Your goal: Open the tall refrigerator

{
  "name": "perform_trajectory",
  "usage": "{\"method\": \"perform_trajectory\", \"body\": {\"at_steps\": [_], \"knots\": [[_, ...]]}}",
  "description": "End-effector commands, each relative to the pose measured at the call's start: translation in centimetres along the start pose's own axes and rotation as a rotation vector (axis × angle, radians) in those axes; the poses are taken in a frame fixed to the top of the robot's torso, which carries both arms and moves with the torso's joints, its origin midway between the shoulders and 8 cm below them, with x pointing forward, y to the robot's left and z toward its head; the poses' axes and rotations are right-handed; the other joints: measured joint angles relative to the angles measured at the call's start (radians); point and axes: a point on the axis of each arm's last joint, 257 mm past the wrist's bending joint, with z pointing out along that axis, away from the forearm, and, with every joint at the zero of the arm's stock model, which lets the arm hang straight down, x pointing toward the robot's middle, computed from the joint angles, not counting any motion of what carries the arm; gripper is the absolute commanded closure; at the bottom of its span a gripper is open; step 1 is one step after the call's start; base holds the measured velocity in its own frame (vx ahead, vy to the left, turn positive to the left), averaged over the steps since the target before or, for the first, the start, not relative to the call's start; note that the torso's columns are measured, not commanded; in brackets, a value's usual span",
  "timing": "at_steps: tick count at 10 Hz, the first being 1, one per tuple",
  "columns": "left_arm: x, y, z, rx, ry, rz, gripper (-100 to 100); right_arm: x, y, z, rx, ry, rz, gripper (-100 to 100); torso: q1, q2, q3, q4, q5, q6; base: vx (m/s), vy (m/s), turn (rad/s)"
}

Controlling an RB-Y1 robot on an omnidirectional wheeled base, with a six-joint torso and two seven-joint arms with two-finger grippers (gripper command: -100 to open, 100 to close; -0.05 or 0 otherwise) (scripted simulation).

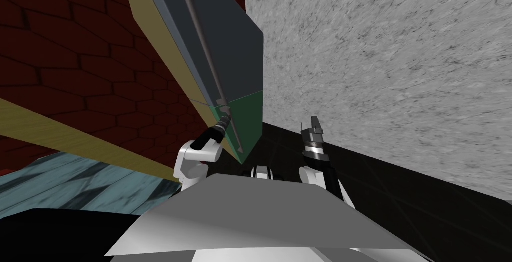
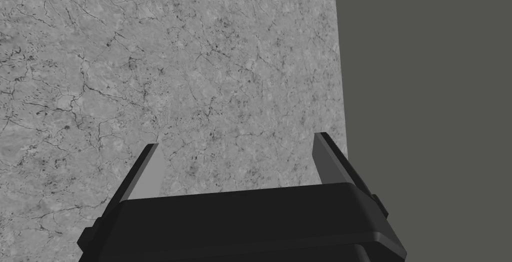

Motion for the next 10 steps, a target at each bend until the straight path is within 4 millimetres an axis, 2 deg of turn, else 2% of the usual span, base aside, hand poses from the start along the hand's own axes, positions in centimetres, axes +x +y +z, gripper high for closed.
{"method": "perform_trajectory", "body": {"at_steps": [1,2,3,5,6,8,10], "knots": [[-0.1,-0.3,-0.3,0.007,-0.002,0.000,-100,0.0,0.0,0.0,0.000,0.000,0.000,0,0.000,0.001,0.001,0.001,0.000,0.000,-0.010,0.001,0.021],[0.1,0.1,-0.3,-0.004,0.003,0.000,-100,0.0,0.0,0.0,0.000,0.000,0.000,0,-0.001,0.003,0.002,-0.001,0.000,0.001,-0.025,-0.001,0.033],[0.4,0.8,-0.3,-0.021,0.010,0.001,100,0.0,0.0,0.0,0.000,0.000,0.000,0,-0.004,0.004,0.003,-0.001,0.000,0.001,-0.013,0.004,0.007],[-1.1,1.7,-0.1,-0.054,-0.037,-0.004,100,0.0,0.0,0.0,0.000,0.000,0.000,0,-0.010,0.005,0.006,-0.006,0.002,-0.002,0.012,-0.260,0.106],[-1.1,1.7,-0.1,-0.054,-0.037,-0.004,100,0.0,0.0,0.0,0.000,0.000,0.001,0,-0.016,0.006,0.007,-0.006,0.000,-0.002,0.016,-0.305,0.047],[-2.6,2.7,0.0,-0.084,-0.084,-0.011,100,0.0,0.0,0.0,0.000,0.000,0.001,0,0.000,0.007,0.008,-0.006,0.005,-0.003,0.006,-0.336,0.081],[-4.2,3.6,0.1,-0.115,-0.131,-0.018,100,0.0,0.0,0.0,0.000,0.000,0.001,0,-0.001,0.007,0.008,-0.006,0.005,-0.003,0.023,-0.407,0.121]]}}
